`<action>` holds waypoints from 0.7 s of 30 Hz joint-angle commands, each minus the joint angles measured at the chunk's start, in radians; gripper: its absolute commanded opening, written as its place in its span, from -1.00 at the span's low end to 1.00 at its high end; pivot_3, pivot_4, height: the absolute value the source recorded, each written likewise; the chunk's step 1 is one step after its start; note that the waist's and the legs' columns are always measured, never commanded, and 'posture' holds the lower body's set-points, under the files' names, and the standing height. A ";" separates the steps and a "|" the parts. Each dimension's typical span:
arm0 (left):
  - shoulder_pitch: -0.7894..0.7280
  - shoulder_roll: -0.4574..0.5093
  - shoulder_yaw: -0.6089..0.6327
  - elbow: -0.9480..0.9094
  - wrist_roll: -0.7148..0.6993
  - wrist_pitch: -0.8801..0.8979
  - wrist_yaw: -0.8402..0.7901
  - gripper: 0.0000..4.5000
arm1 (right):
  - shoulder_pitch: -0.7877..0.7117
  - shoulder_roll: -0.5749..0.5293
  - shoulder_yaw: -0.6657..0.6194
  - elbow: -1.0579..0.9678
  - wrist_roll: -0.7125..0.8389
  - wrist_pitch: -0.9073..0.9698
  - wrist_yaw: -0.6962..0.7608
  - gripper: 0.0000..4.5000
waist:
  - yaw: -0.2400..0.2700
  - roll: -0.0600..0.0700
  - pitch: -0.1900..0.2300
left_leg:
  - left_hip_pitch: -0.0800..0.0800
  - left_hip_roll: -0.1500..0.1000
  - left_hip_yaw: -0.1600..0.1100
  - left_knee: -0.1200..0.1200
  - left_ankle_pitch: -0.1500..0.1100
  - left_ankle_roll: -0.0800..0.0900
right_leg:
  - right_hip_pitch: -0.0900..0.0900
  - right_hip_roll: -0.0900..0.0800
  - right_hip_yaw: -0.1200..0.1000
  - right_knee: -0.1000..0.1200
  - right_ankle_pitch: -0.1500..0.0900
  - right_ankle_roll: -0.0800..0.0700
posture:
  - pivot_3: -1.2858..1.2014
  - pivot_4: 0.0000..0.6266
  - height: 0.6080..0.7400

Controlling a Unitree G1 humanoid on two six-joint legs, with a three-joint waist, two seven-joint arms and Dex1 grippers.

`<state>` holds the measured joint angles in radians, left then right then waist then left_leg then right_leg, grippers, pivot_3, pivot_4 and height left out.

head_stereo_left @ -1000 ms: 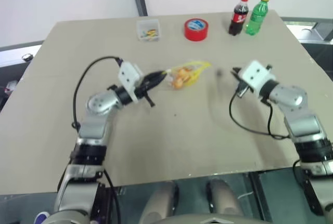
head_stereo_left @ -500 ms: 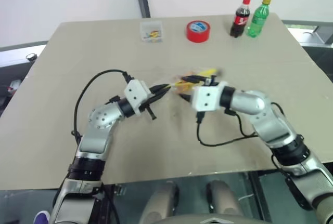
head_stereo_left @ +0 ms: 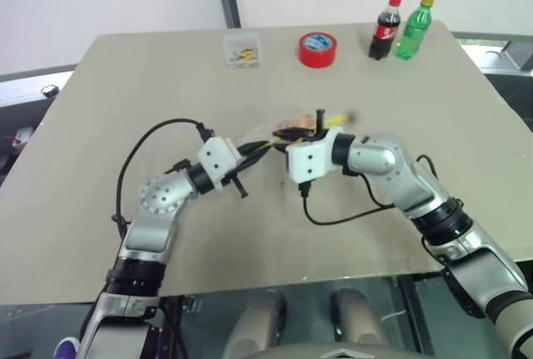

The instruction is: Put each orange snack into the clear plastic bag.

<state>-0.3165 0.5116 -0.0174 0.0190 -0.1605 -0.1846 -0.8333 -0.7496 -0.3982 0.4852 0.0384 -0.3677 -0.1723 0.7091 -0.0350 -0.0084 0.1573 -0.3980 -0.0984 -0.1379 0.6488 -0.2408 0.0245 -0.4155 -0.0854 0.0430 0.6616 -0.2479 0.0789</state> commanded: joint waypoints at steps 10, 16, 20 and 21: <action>-0.011 0.011 0.003 -0.082 -0.015 0.020 0.007 -1.00 | -0.023 0.014 -0.016 -0.010 -0.032 -0.046 -0.005 -0.54 | -0.001 0.000 0.000 | 0.000 0.000 0.000 0.000 0.000 0.000 | 0.000 0.000 0.000 0.000 0.000 0.000 | 0.03 -0.52 1.00; -0.012 0.012 -0.004 -0.102 -0.009 0.031 0.005 -1.00 | -0.025 0.015 -0.011 0.000 -0.041 -0.055 0.001 -0.54 | -0.002 0.000 0.000 | 0.000 0.000 0.000 0.000 0.000 0.000 | 0.000 0.000 0.000 0.000 0.000 0.000 | 0.03 -0.52 1.00; -0.009 0.017 -0.010 -0.111 -0.002 0.020 -0.001 -1.00 | -0.026 0.015 -0.006 0.010 -0.047 -0.062 0.007 -0.54 | -0.002 0.000 0.000 | 0.000 0.000 0.000 0.000 0.000 0.000 | 0.000 0.000 0.000 0.000 0.000 0.000 | 0.03 -0.52 1.00; -0.009 0.019 -0.011 -0.111 0.001 0.015 -0.004 -1.00 | -0.026 0.014 -0.005 0.014 -0.048 -0.065 0.010 -0.54 | -0.002 0.000 0.000 | 0.000 0.000 0.000 0.000 0.000 0.000 | 0.000 0.000 0.000 0.000 0.000 0.000 | 0.03 -0.52 1.00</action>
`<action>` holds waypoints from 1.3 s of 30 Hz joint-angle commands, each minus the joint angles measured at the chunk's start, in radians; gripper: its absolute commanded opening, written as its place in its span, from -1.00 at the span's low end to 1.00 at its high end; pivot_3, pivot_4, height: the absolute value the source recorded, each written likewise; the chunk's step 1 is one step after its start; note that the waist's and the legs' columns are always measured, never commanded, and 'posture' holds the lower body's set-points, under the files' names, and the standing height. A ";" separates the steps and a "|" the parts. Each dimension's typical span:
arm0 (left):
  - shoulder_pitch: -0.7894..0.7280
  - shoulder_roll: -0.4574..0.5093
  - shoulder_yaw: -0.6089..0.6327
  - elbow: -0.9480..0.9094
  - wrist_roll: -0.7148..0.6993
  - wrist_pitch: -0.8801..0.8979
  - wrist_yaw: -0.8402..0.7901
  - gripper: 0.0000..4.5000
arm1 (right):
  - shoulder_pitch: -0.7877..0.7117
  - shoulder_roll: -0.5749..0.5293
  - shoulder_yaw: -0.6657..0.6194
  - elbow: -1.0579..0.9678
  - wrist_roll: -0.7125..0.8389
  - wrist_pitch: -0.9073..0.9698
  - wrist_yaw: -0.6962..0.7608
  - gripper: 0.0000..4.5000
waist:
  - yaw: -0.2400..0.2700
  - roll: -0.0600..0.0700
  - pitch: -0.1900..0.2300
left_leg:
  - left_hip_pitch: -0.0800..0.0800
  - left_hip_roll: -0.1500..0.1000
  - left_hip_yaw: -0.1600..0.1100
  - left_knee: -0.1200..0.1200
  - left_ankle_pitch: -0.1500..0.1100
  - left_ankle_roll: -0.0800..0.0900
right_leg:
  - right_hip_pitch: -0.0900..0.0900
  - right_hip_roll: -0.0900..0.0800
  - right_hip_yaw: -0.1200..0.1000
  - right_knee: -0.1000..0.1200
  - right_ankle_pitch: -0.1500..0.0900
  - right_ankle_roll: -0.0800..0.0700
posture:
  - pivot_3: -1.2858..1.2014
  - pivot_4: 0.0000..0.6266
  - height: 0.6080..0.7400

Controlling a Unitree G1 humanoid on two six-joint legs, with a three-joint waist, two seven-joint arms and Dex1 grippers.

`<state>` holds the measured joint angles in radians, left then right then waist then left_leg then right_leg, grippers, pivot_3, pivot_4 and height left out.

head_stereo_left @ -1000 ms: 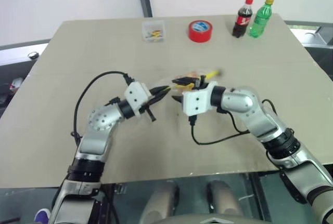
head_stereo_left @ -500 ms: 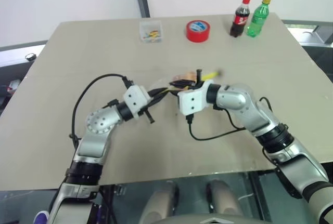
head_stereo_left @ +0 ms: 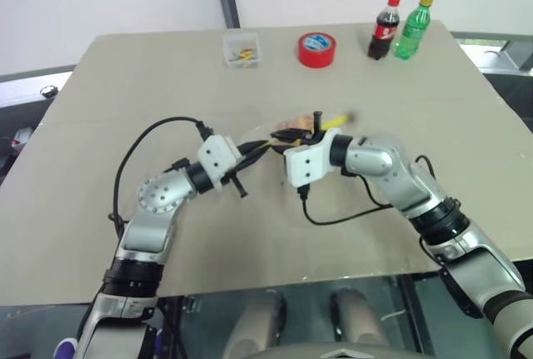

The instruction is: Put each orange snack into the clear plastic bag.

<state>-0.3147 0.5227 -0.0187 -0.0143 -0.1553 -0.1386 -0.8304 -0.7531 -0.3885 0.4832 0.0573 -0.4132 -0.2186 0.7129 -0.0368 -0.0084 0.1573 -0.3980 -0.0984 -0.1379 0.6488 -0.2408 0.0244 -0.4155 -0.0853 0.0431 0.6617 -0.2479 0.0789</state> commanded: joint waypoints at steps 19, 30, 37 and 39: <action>0.000 0.006 -0.003 -0.096 -0.007 -0.025 0.003 -1.00 | -0.026 0.012 0.005 0.031 -0.008 -0.041 0.036 -0.54 | -0.001 0.000 0.000 | 0.000 0.000 0.000 0.000 0.000 0.000 | 0.000 0.000 0.000 0.000 0.000 0.000 | 0.03 -0.52 1.00; -0.001 0.018 0.006 -0.052 0.014 -0.013 0.019 -1.00 | -0.015 -0.006 -0.013 -0.013 -0.007 -0.018 0.047 -0.54 | -0.001 0.000 0.000 | 0.000 0.000 0.000 0.000 0.000 0.000 | 0.000 0.000 0.000 0.000 0.000 0.000 | 0.03 -0.52 1.00; -0.003 0.019 0.006 -0.035 0.012 -0.023 0.014 -1.00 | -0.005 -0.014 -0.015 -0.022 -0.005 -0.013 0.050 -0.54 | -0.001 0.000 0.000 | 0.000 0.000 0.000 0.000 0.000 0.000 | 0.000 0.000 0.000 0.000 0.000 0.000 | 0.03 -0.52 1.00; -0.003 0.020 0.006 -0.032 0.012 -0.023 0.014 -1.00 | -0.003 -0.015 -0.016 -0.026 -0.005 -0.010 0.049 -0.54 | -0.001 0.000 0.000 | 0.000 0.000 0.000 0.000 0.000 0.000 | 0.000 0.000 0.000 0.000 0.000 0.000 | 0.03 -0.52 1.00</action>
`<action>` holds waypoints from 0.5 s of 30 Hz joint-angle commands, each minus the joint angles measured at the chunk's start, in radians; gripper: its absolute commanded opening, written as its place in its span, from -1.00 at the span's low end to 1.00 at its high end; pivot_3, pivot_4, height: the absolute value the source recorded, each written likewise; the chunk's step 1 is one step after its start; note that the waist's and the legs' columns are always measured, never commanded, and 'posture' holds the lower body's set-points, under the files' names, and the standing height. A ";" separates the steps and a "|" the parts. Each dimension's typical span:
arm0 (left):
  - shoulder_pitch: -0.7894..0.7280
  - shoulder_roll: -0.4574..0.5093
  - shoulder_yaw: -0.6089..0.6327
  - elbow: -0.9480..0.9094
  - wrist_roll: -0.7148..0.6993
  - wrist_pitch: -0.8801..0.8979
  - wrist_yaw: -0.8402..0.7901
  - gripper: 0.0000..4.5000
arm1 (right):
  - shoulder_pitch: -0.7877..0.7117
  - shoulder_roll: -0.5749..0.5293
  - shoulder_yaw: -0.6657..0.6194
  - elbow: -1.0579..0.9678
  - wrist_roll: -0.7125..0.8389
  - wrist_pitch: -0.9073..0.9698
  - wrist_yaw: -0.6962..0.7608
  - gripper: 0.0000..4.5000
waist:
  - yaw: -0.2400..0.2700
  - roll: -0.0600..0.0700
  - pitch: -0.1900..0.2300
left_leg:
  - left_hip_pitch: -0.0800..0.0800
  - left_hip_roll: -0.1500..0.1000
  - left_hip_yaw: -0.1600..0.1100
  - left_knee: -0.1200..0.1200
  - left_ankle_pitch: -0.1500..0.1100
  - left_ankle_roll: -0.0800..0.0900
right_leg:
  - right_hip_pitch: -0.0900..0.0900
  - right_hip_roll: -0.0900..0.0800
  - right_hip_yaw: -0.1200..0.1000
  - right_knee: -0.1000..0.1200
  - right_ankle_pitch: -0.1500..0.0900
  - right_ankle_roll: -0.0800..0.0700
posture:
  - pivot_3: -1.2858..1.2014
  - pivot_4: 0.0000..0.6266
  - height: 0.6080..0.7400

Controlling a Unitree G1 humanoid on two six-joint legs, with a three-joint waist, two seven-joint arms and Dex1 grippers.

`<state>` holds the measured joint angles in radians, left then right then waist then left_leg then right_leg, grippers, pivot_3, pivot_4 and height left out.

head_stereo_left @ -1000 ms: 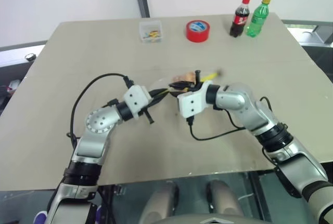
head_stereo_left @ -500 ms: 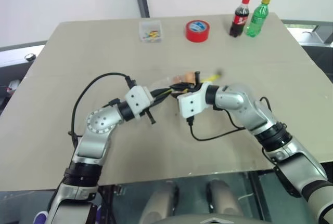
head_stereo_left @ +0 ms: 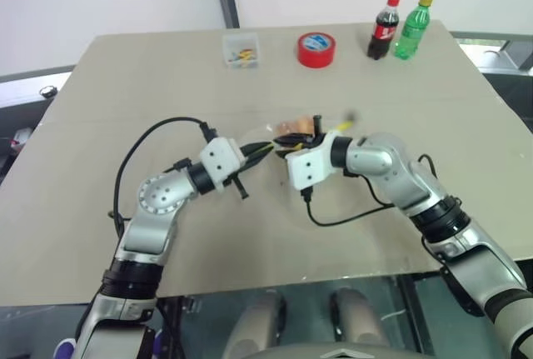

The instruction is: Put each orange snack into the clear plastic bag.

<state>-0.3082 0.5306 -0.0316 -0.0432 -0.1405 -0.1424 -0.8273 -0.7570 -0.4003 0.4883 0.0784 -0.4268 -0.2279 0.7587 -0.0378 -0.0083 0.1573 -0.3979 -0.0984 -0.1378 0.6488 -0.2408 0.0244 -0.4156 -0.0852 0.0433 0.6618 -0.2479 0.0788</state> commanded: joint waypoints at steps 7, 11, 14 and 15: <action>-0.005 0.017 0.019 0.001 0.003 -0.027 0.013 -1.00 | 0.002 0.010 -0.030 -0.064 0.040 0.024 0.013 -0.54 | 0.000 0.000 0.000 | 0.000 0.000 0.000 0.000 0.000 0.000 | 0.000 0.000 0.000 0.000 0.000 0.000 | 0.03 -0.52 1.00; -0.001 0.022 0.016 0.004 0.015 -0.042 0.021 -1.00 | 0.025 0.046 -0.058 -0.128 0.156 0.134 0.077 -0.54 | 0.000 0.000 0.000 | 0.000 0.000 0.000 0.000 0.000 0.000 | 0.000 0.000 0.000 0.000 0.000 0.000 | 0.03 -0.52 1.00; 0.000 0.022 0.015 0.005 0.013 -0.046 0.021 -1.00 | 0.026 0.045 -0.057 -0.139 0.162 0.153 0.086 -0.54 | 0.001 0.000 0.000 | 0.000 0.000 0.000 0.000 0.000 0.000 | 0.000 0.000 0.000 0.000 0.000 0.000 | 0.03 -0.52 1.00; 0.000 0.021 0.016 0.005 0.012 -0.047 0.020 -1.00 | 0.025 0.044 -0.055 -0.135 0.159 0.155 0.084 -0.54 | 0.001 0.000 0.000 | 0.000 0.000 0.000 0.000 0.000 0.000 | 0.000 0.000 0.000 0.000 0.000 0.000 | 0.03 -0.52 1.00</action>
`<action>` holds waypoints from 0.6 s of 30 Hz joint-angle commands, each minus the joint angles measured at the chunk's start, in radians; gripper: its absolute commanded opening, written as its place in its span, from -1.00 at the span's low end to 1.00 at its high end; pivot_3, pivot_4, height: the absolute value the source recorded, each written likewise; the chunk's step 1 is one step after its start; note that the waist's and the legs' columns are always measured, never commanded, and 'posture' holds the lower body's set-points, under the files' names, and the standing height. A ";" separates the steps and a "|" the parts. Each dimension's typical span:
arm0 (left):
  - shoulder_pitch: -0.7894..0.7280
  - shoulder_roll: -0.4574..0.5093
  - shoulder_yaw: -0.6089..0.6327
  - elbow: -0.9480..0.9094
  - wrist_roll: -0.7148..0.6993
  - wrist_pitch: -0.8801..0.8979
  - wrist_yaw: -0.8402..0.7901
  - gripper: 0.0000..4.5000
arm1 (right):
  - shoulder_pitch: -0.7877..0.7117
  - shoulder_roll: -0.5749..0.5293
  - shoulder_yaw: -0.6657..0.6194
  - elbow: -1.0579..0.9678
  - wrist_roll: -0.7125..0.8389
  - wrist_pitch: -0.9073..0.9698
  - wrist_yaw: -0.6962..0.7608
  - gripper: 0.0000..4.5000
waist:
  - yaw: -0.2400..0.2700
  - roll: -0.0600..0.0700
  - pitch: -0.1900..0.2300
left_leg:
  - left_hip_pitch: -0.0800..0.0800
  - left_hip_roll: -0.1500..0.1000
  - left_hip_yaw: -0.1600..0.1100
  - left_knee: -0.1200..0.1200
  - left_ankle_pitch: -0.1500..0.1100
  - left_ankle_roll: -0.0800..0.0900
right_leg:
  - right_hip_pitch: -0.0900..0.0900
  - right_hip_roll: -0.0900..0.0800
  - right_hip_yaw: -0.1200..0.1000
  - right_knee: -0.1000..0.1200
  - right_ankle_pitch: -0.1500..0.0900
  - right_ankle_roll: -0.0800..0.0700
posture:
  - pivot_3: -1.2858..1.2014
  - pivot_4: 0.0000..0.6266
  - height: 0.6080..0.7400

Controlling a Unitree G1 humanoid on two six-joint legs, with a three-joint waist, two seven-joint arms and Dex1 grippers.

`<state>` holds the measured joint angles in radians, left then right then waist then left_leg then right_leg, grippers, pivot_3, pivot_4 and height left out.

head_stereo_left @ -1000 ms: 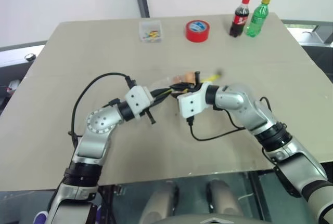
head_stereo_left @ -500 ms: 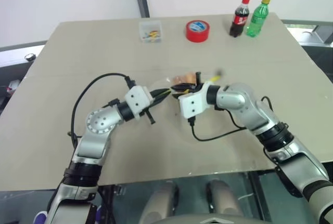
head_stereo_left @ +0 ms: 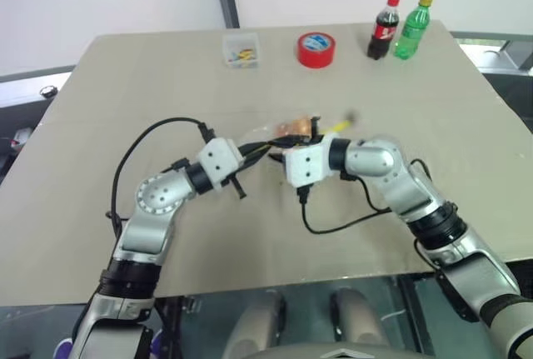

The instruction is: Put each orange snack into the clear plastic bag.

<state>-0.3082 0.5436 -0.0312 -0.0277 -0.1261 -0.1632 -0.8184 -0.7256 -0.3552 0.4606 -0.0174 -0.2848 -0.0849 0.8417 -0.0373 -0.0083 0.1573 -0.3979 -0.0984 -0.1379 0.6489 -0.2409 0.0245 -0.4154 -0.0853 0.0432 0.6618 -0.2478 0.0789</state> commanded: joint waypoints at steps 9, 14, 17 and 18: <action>0.015 0.006 0.018 -0.019 -0.018 -0.040 0.000 -1.00 | -0.023 -0.007 -0.029 -0.006 -0.011 0.013 -0.033 -0.54 | 0.000 0.000 0.000 | 0.000 0.000 0.000 0.000 0.000 0.000 | 0.000 0.000 0.000 0.000 0.000 0.000 | 0.03 -0.52 1.00; 0.039 0.011 0.026 -0.026 -0.029 -0.059 -0.008 -1.00 | -0.026 -0.015 -0.026 0.002 -0.018 0.009 -0.036 -0.54 | -0.001 0.000 0.000 | 0.000 0.000 0.000 0.000 0.000 0.000 | 0.000 0.000 0.000 0.000 0.000 0.000 | 0.03 -0.52 1.00; 0.046 0.015 0.028 -0.024 -0.033 -0.069 -0.010 -1.00 | -0.026 -0.018 -0.025 0.001 -0.019 0.007 -0.033 -0.54 | -0.001 0.000 0.000 | 0.000 0.000 0.000 0.000 0.000 0.000 | 0.000 0.000 0.000 0.000 0.000 0.000 | 0.03 -0.52 1.00; 0.047 0.017 0.028 -0.023 -0.034 -0.071 -0.011 -1.00 | -0.027 -0.018 -0.024 0.001 -0.020 0.006 -0.033 -0.54 | -0.001 0.000 0.000 | 0.000 0.000 0.000 0.000 0.000 0.000 | 0.000 0.000 0.000 0.000 0.000 0.000 | 0.03 -0.52 1.00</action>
<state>-0.2599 0.5476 -0.0286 -0.0277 -0.1425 -0.2085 -0.8286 -0.7264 -0.3758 0.4598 0.0085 -0.3072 -0.0685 0.8163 -0.0378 -0.0083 0.1573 -0.3979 -0.0983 -0.1379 0.6487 -0.2409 0.0245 -0.4156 -0.0853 0.0431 0.6619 -0.2479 0.0788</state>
